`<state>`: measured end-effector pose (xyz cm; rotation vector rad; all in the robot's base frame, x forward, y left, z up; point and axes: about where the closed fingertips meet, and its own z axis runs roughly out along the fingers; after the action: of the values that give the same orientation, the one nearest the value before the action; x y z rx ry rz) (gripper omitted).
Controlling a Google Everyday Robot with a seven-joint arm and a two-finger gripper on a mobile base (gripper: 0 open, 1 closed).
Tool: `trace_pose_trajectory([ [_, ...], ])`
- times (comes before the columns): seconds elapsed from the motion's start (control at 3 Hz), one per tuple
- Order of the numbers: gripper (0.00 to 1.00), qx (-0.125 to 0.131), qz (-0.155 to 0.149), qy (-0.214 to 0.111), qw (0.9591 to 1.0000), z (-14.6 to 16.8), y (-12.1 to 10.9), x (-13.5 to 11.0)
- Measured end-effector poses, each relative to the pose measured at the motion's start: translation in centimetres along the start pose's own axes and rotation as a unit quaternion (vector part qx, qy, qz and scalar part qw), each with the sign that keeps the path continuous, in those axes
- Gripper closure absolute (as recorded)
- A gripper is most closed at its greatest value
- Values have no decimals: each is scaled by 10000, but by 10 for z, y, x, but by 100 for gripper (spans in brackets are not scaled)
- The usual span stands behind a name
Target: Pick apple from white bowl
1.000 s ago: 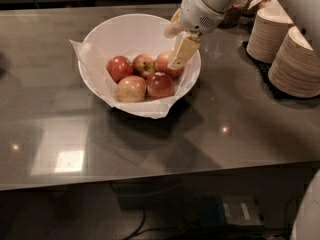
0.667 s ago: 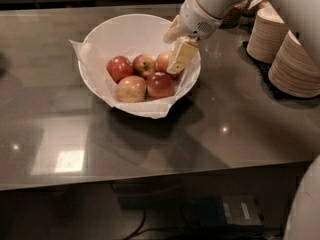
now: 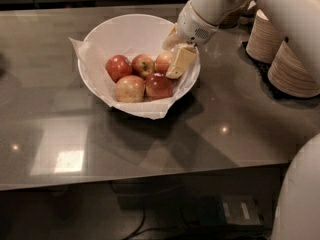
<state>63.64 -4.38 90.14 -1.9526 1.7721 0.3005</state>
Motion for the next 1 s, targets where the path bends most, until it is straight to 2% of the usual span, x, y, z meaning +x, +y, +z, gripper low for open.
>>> trace_pose_trajectory([
  [1.0, 35, -146, -1, 56, 9999, 7, -4, 3],
])
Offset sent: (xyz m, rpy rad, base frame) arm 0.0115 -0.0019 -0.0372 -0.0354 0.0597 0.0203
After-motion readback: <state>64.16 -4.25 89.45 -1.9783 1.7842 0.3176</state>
